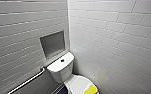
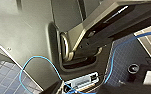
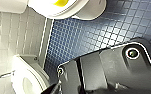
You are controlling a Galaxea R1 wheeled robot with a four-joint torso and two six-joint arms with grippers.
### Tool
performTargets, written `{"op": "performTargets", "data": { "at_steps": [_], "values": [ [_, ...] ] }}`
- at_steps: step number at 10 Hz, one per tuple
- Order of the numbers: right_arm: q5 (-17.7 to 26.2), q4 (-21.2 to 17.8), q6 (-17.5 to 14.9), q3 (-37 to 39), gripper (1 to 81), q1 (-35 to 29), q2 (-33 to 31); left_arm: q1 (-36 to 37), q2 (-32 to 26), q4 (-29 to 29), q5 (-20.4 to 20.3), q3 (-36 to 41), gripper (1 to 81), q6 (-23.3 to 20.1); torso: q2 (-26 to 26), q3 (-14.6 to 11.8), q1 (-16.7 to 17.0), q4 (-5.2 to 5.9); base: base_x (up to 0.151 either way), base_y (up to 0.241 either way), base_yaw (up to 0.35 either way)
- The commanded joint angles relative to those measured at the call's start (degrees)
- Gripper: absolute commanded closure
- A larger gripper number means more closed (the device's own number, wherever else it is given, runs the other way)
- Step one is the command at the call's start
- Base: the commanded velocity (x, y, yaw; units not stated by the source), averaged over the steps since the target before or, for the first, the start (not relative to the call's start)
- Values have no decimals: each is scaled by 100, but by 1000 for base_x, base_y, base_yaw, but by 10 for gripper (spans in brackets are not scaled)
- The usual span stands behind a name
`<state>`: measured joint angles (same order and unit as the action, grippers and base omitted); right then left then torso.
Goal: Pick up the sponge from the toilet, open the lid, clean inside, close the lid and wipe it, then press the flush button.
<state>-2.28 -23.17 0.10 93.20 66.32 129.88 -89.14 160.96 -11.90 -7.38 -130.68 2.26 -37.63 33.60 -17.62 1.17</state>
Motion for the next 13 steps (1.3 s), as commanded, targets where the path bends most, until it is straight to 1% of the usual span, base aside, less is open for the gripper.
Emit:
{"op": "performTargets", "data": {
  "at_steps": [1,2,3,4,5,8,9,10,13],
  "values": [
    [580,-486,17,83,10,-754,-319,-21,15,13,368,8,10,3,-560,0,-361,0,0,0,0],
    [580,-521,17,109,10,-843,-319,-56,67,12,377,-97,10,3,-778,314,-498,0,0,0,0],
    [580,-548,17,110,10,-913,-302,-100,164,21,368,-264,10,3,-962,553,-612,0,0,0,0],
    [580,-591,17,119,10,-993,-267,-152,261,12,360,-413,10,3,-1121,638,-704,0,0,0,0],
    [580,-706,17,119,10,-1080,-249,-205,340,3,342,-511,10,3,-1292,795,-809,0,0,0,0],
    [614,-846,34,119,10,-1431,-223,-433,437,-49,298,-529,10,-6,-1910,1183,-1204,0,0,0,0],
    [781,-934,34,127,10,-1581,-214,-512,455,-58,289,-529,10,-23,-2129,1238,-1344,0,0,0,0],
    [834,-1005,34,145,10,-1739,-179,-566,472,-58,289,-537,10,-32,-2345,1029,-1482,0,0,0,0],
    [913,-1163,34,302,10,-2056,128,-732,525,-58,289,-537,10,-41,-2964,1114,-1871,0,0,0,0]
  ]
}}
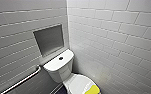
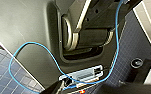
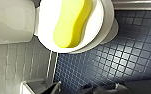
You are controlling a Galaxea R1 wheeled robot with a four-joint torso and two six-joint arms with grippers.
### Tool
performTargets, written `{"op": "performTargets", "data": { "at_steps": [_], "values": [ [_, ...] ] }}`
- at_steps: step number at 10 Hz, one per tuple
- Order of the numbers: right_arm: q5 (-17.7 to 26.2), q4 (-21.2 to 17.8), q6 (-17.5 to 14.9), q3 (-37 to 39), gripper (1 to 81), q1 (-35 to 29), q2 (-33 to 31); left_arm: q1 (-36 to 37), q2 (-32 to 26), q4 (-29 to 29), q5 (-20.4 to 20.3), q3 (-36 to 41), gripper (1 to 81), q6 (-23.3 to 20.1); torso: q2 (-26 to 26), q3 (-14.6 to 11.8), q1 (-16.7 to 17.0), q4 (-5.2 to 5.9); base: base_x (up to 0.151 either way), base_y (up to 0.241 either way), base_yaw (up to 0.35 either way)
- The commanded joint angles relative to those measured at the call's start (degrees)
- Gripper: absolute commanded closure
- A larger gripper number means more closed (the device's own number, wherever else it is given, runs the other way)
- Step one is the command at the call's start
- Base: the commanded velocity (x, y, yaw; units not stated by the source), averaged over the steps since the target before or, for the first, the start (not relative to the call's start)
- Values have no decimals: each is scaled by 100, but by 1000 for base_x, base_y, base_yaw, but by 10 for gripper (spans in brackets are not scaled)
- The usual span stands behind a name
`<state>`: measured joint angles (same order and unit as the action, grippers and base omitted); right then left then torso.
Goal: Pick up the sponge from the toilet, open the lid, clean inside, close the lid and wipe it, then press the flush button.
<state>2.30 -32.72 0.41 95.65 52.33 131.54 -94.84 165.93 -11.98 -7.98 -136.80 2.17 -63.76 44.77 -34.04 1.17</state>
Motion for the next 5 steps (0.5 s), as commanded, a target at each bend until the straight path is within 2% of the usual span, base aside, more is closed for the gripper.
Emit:
{"op": "performTargets", "data": {
  "at_steps": [1,2,3,5],
  "values": [
    [604,-217,55,259,10,-746,137,-241,63,-50,341,75,10,-32,-560,0,-363,0,0,0,0],
    [666,-217,117,462,10,-807,287,-294,99,-59,341,75,10,-41,-780,0,-498,0,0,0,0],
    [666,-226,178,603,10,-877,411,-338,134,-59,341,75,10,-41,-991,442,-629,0,0,0,0],
    [684,-226,301,709,10,-1062,543,-364,196,-59,341,31,10,-41,-1332,707,-839,0,0,0,0]
  ]
}}
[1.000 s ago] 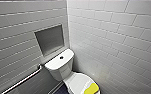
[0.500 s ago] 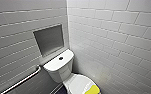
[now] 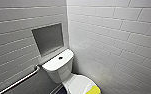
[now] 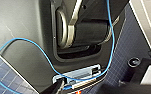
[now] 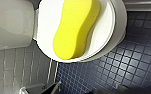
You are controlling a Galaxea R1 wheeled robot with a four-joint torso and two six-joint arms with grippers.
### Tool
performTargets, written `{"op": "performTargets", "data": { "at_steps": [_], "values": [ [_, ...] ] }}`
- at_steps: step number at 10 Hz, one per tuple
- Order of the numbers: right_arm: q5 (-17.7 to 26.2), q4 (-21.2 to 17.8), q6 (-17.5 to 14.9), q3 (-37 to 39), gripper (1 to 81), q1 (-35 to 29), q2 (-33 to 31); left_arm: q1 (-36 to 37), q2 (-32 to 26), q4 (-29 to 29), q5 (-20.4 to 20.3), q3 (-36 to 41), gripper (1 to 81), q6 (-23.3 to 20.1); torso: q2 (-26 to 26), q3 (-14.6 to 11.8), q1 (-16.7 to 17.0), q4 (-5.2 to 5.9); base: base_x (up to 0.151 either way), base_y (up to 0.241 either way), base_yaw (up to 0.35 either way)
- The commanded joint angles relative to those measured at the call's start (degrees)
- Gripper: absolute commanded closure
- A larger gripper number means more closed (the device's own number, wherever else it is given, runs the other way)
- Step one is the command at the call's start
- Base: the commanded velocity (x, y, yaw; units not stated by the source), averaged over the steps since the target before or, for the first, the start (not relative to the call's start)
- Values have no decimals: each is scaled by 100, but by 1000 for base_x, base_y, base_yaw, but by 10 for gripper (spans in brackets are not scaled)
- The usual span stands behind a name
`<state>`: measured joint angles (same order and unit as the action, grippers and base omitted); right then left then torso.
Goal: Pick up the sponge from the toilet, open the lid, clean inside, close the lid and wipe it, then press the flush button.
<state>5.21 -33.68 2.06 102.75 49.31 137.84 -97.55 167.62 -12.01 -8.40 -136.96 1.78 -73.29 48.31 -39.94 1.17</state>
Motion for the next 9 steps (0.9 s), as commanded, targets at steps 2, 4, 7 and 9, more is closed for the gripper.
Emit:
{"op": "performTargets", "data": {
  "at_steps": [2,4,7,9],
  "values": [
    [420,-130,242,15,10,-935,-70,-102,53,-47,383,-32,10,-2,-770,720,-496,0,0,0,0],
    [481,-121,374,24,10,-1146,-52,-102,88,-47,383,-94,10,-2,-1196,1123,-767,0,0,0,0],
    [596,-121,628,112,10,-1489,106,-102,88,-47,392,-94,10,-2,-1071,1014,-686,0,0,0,0],
    [701,-121,769,383,10,-1630,343,-102,88,-13,392,-94,10,-2,-1137,1073,-728,0,0,0,0]
  ]
}}
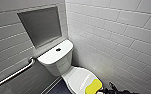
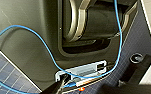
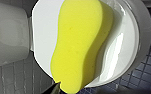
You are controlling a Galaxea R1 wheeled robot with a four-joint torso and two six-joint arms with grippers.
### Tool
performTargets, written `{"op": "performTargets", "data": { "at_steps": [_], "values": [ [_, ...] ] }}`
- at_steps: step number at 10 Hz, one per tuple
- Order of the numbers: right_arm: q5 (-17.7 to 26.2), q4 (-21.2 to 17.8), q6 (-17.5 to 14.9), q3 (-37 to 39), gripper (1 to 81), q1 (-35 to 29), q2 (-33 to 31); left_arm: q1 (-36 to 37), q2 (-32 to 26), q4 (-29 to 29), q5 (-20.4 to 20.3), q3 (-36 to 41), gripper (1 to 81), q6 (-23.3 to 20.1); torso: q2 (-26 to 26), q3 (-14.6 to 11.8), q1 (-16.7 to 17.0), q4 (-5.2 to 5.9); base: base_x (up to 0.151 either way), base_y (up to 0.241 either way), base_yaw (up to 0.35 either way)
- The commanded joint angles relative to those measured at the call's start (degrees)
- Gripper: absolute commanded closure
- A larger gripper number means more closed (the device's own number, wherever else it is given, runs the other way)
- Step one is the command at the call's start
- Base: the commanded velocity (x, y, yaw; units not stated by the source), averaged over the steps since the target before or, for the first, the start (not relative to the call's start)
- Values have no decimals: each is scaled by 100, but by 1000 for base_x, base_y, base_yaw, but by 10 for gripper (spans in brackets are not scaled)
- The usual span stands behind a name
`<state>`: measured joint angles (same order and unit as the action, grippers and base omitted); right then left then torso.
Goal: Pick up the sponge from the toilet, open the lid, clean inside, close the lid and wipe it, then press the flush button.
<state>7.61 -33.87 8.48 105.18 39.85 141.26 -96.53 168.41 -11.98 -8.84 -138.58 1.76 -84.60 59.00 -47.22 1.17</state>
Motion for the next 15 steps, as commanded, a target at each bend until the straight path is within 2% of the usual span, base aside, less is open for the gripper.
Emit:
{"op": "performTargets", "data": {
  "at_steps": [1,3,5,6,8,9,11,15],
  "values": [
    [531,-103,162,388,10,-710,159,-205,9,-6,436,68,10,0,0,0,0,0,0,0,0],
    [689,-129,345,949,10,-763,475,-205,17,3,436,68,10,0,0,2,-2,0,0,0,0],
    [690,-129,549,1135,10,-921,677,-205,17,12,436,68,10,0,0,2,-2,0,0,0,0],
    [690,-129,593,1135,10,-983,748,-205,17,12,436,68,10,0,0,233,-2,0,0,0,0],
    [689,-138,602,1144,10,-1071,845,-213,17,21,436,68,10,0,-2,528,-2,0,0,0,0],
    [698,-138,680,1144,10,-1105,862,-205,17,21,436,68,10,0,-2,295,-2,0,0,0,0],
    [690,-138,786,1118,10,-1149,853,-205,17,12,436,60,10,0,2,429,-7,0,0,0,0],
    [716,-147,874,1109,10,-1325,915,-205,114,21,435,-81,10,0,2,437,-9,0,0,0,0]
  ]
}}
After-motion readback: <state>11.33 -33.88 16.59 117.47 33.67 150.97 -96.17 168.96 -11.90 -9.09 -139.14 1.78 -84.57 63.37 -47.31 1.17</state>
